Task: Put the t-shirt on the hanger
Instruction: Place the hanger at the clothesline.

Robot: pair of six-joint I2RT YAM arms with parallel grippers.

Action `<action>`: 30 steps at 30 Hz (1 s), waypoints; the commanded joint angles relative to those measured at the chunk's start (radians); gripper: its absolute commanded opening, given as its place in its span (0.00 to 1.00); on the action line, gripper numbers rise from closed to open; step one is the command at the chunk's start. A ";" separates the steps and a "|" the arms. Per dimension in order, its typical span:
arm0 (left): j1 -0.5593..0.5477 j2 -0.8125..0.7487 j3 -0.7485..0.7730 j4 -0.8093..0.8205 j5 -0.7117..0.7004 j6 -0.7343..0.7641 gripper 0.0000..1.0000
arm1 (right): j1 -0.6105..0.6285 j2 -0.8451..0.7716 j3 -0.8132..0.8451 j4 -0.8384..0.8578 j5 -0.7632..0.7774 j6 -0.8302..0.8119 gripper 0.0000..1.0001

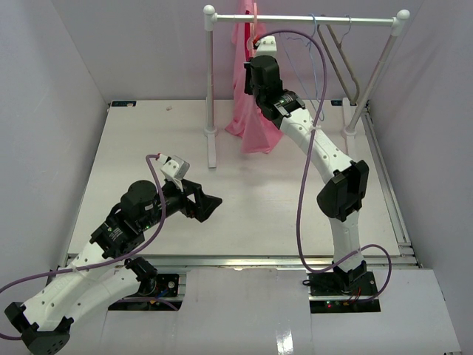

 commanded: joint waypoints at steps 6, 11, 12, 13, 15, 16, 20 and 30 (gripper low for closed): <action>-0.001 -0.006 -0.008 0.016 0.021 0.006 0.98 | -0.045 -0.041 -0.001 0.044 -0.036 0.106 0.08; -0.001 -0.013 -0.011 0.015 0.024 0.008 0.98 | -0.050 -0.061 0.001 0.029 -0.104 0.105 0.08; 0.000 -0.015 -0.011 0.016 0.023 0.009 0.98 | -0.052 -0.066 0.003 0.029 -0.126 0.101 0.08; 0.001 -0.015 -0.012 0.017 0.023 0.008 0.98 | -0.052 -0.071 0.004 0.028 -0.138 0.096 0.08; -0.001 -0.017 -0.013 0.015 0.024 0.009 0.98 | -0.061 -0.095 -0.004 0.026 -0.159 0.093 0.08; -0.001 -0.018 -0.013 0.015 0.025 0.011 0.98 | -0.066 -0.107 -0.011 0.023 -0.173 0.094 0.08; -0.001 -0.026 -0.017 0.017 0.024 0.009 0.98 | -0.096 -0.161 -0.041 -0.009 -0.236 0.082 0.08; -0.001 -0.022 -0.016 0.018 0.028 0.010 0.98 | -0.177 -0.122 0.039 -0.108 -0.411 0.089 0.08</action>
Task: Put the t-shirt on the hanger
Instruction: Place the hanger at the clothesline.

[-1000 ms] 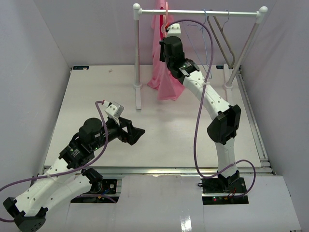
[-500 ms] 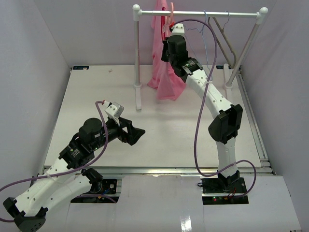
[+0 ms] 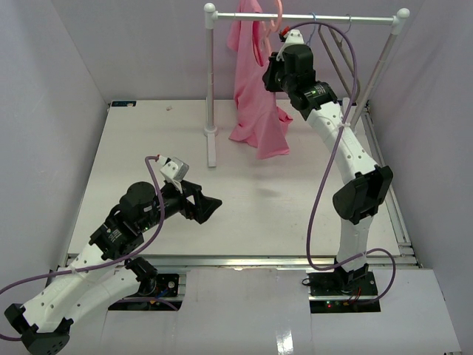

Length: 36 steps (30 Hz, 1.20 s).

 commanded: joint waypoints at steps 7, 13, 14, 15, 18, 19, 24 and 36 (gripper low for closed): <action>0.000 0.000 -0.005 0.018 0.016 0.008 0.98 | -0.044 0.017 0.097 -0.004 -0.183 0.008 0.08; -0.001 0.002 -0.004 0.017 0.019 0.008 0.98 | -0.046 0.002 0.109 -0.055 -0.202 0.005 0.08; -0.001 0.002 -0.004 0.017 0.020 0.009 0.98 | -0.046 -0.005 0.106 -0.059 -0.202 0.005 0.08; -0.001 0.002 -0.004 0.018 0.021 0.009 0.98 | -0.046 -0.011 0.105 -0.064 -0.200 0.004 0.08; -0.001 0.002 -0.007 0.017 0.020 0.009 0.98 | -0.050 -0.025 0.104 -0.069 -0.196 -0.001 0.08; -0.001 0.002 -0.007 0.017 0.020 0.009 0.98 | -0.052 -0.026 0.107 -0.067 -0.194 -0.001 0.08; -0.001 0.002 -0.008 0.018 0.019 0.007 0.98 | -0.068 -0.004 0.130 -0.067 -0.209 0.011 0.08; 0.001 0.001 -0.007 0.019 0.015 0.012 0.98 | -0.069 -0.005 0.097 -0.046 -0.326 0.021 0.13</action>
